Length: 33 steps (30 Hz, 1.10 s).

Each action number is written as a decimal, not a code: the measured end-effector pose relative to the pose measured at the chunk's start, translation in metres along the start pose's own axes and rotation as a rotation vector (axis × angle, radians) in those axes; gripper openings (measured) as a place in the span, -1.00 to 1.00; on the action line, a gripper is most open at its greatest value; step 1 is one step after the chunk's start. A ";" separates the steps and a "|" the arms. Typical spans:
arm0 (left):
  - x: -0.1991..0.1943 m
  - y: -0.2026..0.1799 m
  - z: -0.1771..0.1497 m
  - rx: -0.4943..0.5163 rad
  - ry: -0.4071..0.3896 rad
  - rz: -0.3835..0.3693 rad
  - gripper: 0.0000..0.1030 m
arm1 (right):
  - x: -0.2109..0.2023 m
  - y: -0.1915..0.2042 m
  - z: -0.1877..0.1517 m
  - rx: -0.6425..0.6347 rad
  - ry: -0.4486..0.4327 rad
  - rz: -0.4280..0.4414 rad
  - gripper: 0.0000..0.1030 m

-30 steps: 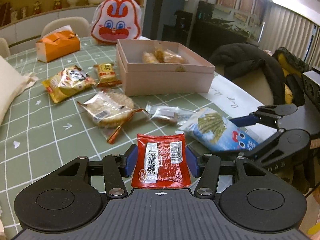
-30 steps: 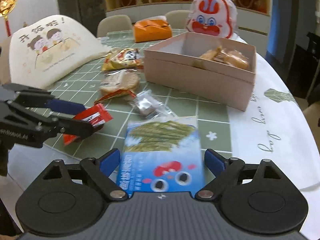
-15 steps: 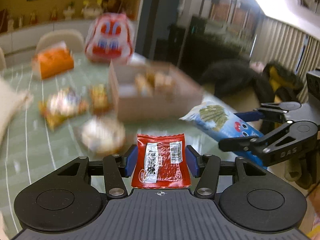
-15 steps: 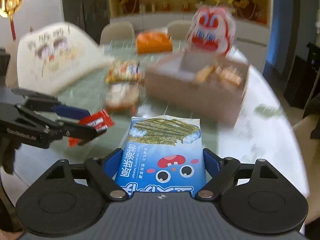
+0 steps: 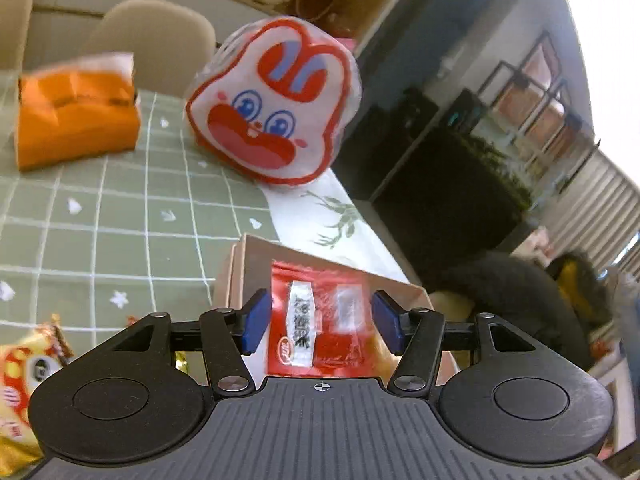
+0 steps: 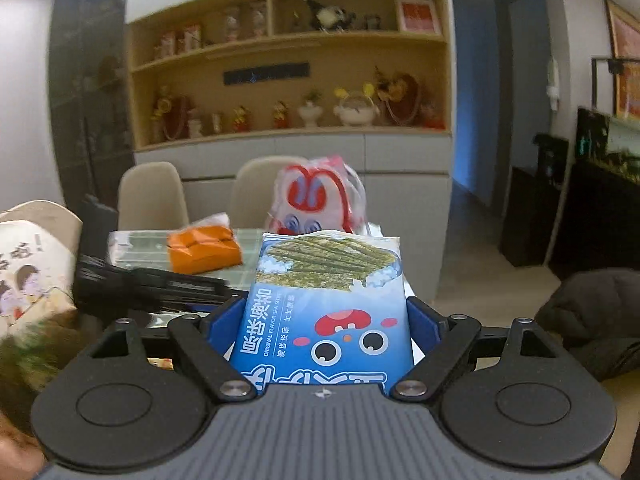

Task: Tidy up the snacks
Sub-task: 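Drop the sausage pack and seaweed bag into the pink box with both grippers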

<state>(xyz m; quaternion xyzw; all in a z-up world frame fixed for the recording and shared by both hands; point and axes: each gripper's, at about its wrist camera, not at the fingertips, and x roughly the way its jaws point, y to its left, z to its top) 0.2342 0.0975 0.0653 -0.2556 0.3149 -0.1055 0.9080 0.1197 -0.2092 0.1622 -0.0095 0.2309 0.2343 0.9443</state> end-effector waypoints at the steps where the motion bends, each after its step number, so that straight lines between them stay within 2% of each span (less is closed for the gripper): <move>1: -0.003 0.006 -0.002 -0.020 0.002 -0.051 0.15 | 0.009 -0.002 -0.001 0.011 0.016 0.005 0.66; 4: -0.023 0.010 -0.007 0.003 -0.019 -0.101 0.16 | 0.038 -0.003 -0.002 0.031 0.048 0.024 0.66; 6: -0.043 0.010 -0.008 0.015 -0.059 -0.107 0.16 | 0.064 0.005 0.000 0.033 0.076 0.033 0.66; 9: -0.077 0.017 -0.016 0.012 -0.104 -0.080 0.16 | 0.113 0.023 0.002 0.015 0.122 0.050 0.70; 11: -0.095 0.030 -0.027 0.005 -0.098 -0.051 0.16 | 0.141 0.031 0.002 0.011 0.190 0.041 0.70; 13: -0.104 0.045 -0.039 -0.016 -0.070 -0.006 0.15 | 0.149 0.036 -0.002 0.017 0.213 0.031 0.70; 17: -0.105 0.079 -0.060 -0.079 -0.024 0.068 0.15 | 0.132 0.038 -0.007 0.046 0.198 0.057 0.70; 21: -0.099 0.099 -0.072 -0.111 0.014 0.073 0.15 | 0.105 0.038 -0.017 0.074 0.192 0.107 0.70; 29: -0.111 0.082 -0.101 0.003 0.095 0.036 0.15 | 0.040 0.056 -0.090 -0.020 0.228 0.222 0.70; 33: -0.117 0.069 -0.121 0.069 0.139 -0.007 0.12 | 0.023 0.077 -0.123 -0.137 0.241 0.246 0.70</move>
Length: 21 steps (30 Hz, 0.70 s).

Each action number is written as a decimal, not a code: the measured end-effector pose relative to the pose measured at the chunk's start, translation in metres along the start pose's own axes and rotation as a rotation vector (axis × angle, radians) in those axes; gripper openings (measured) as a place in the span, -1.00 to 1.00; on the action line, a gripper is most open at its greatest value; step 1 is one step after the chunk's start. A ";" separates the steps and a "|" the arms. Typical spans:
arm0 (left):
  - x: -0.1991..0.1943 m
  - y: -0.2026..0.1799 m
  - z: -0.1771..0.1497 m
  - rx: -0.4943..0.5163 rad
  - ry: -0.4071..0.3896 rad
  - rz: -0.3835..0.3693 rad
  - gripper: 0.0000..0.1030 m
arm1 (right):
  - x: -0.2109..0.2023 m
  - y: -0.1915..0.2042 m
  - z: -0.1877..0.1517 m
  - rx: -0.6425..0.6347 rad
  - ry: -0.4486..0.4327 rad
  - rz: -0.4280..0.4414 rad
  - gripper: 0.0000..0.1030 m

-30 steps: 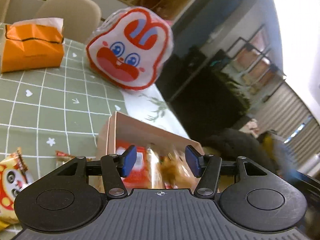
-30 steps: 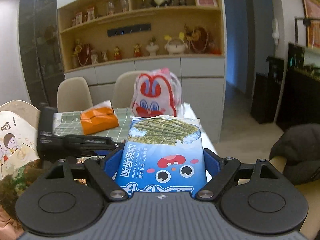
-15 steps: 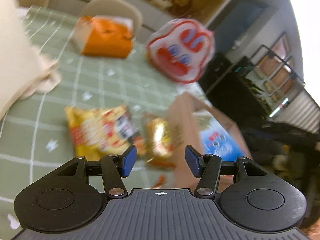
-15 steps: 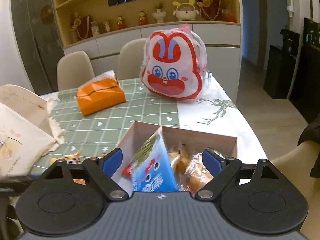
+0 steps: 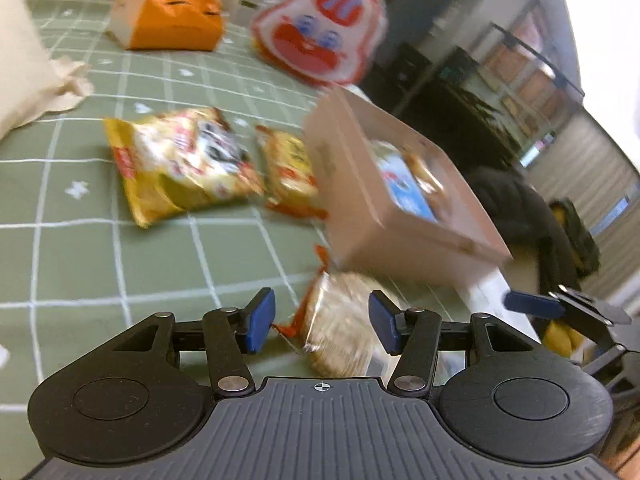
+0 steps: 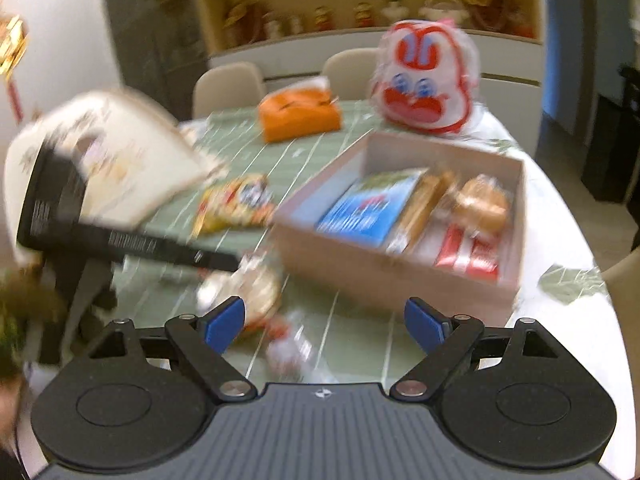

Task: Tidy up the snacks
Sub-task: 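Drop the sausage pack and seaweed bag into the pink box with both grippers, then grasp the yellow panda snack bag with the left gripper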

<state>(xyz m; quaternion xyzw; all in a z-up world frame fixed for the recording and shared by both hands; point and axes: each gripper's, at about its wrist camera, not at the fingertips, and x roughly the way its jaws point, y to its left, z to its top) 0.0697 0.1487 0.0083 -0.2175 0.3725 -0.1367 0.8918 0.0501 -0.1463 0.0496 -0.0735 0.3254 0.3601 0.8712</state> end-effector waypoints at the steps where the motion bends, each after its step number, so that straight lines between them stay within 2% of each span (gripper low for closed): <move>1: -0.001 -0.004 -0.003 0.024 0.006 -0.005 0.12 | -0.001 0.006 -0.006 -0.032 0.000 -0.004 0.70; 4: -0.001 -0.015 -0.010 0.068 0.029 -0.044 0.11 | -0.003 0.021 -0.019 -0.085 0.000 0.004 0.70; 8: 0.003 -0.025 -0.017 0.103 0.079 -0.109 0.11 | 0.000 0.027 -0.026 -0.087 0.010 0.040 0.70; 10: 0.003 -0.029 -0.017 0.126 0.095 -0.114 0.11 | 0.002 0.026 -0.030 -0.084 0.007 0.032 0.70; 12: -0.002 -0.027 -0.013 0.102 0.070 -0.089 0.11 | 0.004 0.022 -0.035 -0.077 0.003 0.010 0.70; 15: -0.015 -0.008 0.002 0.009 -0.056 0.008 0.11 | 0.006 0.014 -0.042 -0.062 -0.011 -0.018 0.70; 21: -0.021 0.028 0.049 -0.027 -0.332 0.269 0.11 | 0.008 0.009 -0.055 -0.060 -0.035 -0.006 0.70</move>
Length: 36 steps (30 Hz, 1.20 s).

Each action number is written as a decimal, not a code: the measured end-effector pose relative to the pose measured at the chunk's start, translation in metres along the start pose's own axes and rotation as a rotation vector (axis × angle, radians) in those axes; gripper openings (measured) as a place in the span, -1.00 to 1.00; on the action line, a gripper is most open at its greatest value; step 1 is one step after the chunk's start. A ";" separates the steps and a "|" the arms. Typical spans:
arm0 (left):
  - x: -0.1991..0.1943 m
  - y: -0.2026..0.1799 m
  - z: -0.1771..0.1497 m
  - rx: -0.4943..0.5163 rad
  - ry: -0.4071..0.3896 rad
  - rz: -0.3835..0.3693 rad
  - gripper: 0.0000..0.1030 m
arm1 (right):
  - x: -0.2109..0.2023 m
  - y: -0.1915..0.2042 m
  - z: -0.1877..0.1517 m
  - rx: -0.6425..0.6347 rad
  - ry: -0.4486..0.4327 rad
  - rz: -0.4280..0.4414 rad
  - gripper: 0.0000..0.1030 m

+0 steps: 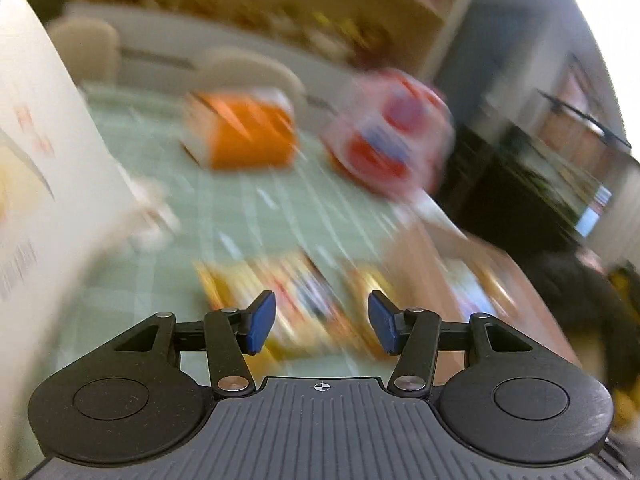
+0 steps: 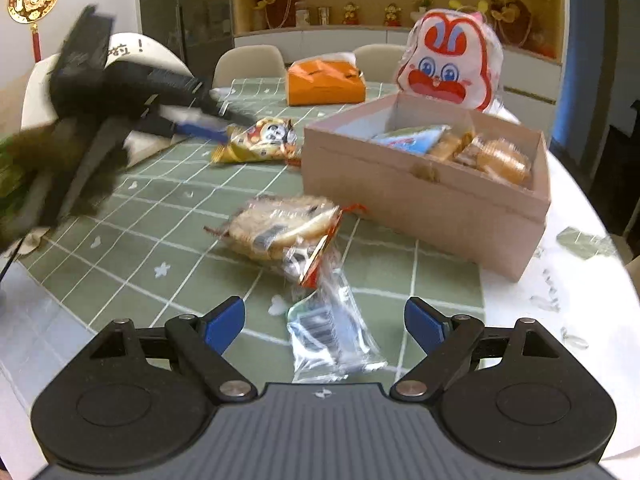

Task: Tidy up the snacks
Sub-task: 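Grasp the yellow panda snack bag with the left gripper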

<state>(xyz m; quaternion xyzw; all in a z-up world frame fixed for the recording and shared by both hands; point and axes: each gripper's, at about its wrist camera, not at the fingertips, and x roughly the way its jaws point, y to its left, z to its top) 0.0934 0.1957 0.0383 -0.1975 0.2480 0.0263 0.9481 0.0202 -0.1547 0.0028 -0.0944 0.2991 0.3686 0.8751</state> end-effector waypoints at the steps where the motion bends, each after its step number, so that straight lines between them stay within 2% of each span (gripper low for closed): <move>1: 0.008 0.006 0.008 0.003 -0.019 0.018 0.11 | -0.003 -0.001 0.000 0.006 -0.021 0.001 0.70; 4: 0.037 0.025 0.023 -0.023 0.003 0.056 0.10 | -0.008 -0.004 -0.003 0.022 -0.047 0.012 0.70; 5: 0.045 0.032 0.024 -0.051 0.031 0.036 0.10 | -0.009 -0.005 -0.003 0.029 -0.055 0.013 0.71; 7: 0.055 0.040 0.022 -0.104 0.106 -0.052 0.10 | -0.010 -0.007 -0.004 0.043 -0.066 0.020 0.71; 8: 0.054 0.040 0.019 -0.093 0.131 -0.077 0.10 | -0.010 -0.009 -0.004 0.050 -0.067 0.026 0.71; 12: 0.040 0.014 -0.006 0.142 0.215 -0.064 0.08 | -0.007 -0.014 -0.003 0.078 -0.048 0.061 0.71; 15: 0.019 0.001 -0.024 0.212 0.248 -0.105 0.09 | -0.004 -0.017 -0.003 0.092 -0.035 0.070 0.71; 25: -0.028 -0.040 -0.061 0.378 0.333 -0.196 0.10 | -0.002 -0.012 -0.003 0.075 -0.025 0.039 0.71; 31: -0.021 -0.066 -0.074 0.435 0.314 -0.103 0.32 | -0.002 -0.012 -0.003 0.080 -0.025 0.035 0.71; 36: -0.017 -0.067 -0.078 0.396 0.292 -0.104 0.30 | -0.002 -0.015 -0.004 0.103 -0.027 0.016 0.71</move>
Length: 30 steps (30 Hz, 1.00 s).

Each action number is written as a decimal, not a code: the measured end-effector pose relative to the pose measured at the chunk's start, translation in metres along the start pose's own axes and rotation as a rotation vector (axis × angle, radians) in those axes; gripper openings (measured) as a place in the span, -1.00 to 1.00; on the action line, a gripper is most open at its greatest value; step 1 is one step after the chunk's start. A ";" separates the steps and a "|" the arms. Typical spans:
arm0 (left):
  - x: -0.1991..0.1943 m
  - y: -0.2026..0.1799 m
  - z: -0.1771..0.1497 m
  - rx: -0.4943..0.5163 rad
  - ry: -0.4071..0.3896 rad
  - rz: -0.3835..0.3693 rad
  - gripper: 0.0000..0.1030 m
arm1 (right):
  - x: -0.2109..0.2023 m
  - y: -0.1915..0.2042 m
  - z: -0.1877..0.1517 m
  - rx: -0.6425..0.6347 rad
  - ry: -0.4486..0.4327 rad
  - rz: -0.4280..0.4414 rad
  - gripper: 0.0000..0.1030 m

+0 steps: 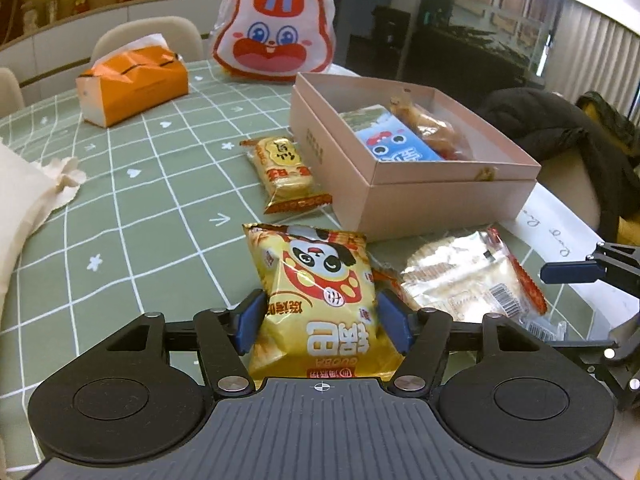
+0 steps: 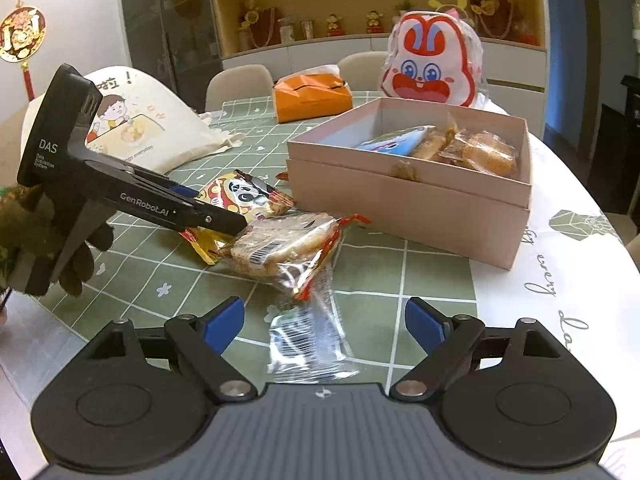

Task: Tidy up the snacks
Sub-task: 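Grasp the yellow panda snack bag with the left gripper, then hold the yellow bag in the left gripper while the right reaches for the wrapped round bread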

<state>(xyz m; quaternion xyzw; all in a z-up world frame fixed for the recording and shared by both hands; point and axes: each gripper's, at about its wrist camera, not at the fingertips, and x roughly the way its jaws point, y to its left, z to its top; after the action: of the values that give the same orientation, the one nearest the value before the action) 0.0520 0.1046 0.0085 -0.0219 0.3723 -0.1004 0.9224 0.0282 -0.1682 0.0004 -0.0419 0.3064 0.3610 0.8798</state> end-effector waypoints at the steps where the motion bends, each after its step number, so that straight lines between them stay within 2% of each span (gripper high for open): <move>1: -0.001 0.001 -0.002 -0.004 -0.004 -0.003 0.28 | 0.001 -0.001 0.000 0.005 0.006 0.000 0.71; 6: -0.015 -0.002 -0.013 -0.038 -0.012 -0.025 0.25 | 0.008 -0.003 0.002 0.016 0.048 0.008 0.78; 11: -0.023 0.002 -0.023 -0.064 -0.040 -0.056 0.24 | 0.015 0.005 0.004 -0.032 0.079 -0.020 0.87; 14: -0.027 -0.004 -0.029 -0.041 -0.054 -0.036 0.24 | 0.021 0.017 0.004 -0.100 0.117 -0.051 0.99; 21: -0.031 -0.011 -0.038 -0.024 -0.077 -0.017 0.25 | 0.022 0.021 0.005 -0.082 0.132 -0.084 1.00; 26: -0.035 -0.003 -0.038 -0.097 -0.064 -0.081 0.22 | 0.018 0.023 0.002 -0.087 0.131 -0.082 1.00; 28: -0.036 0.003 -0.038 -0.158 -0.061 -0.117 0.16 | 0.016 0.026 -0.001 -0.091 0.132 -0.081 1.00; 30: -0.038 0.008 -0.039 -0.206 -0.063 -0.122 0.13 | 0.013 0.030 -0.001 -0.095 0.146 -0.081 1.00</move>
<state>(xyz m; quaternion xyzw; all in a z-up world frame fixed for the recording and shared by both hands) 0.0003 0.1218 0.0055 -0.1422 0.3493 -0.1168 0.9188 0.0153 -0.1386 -0.0036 -0.1223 0.3503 0.3354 0.8659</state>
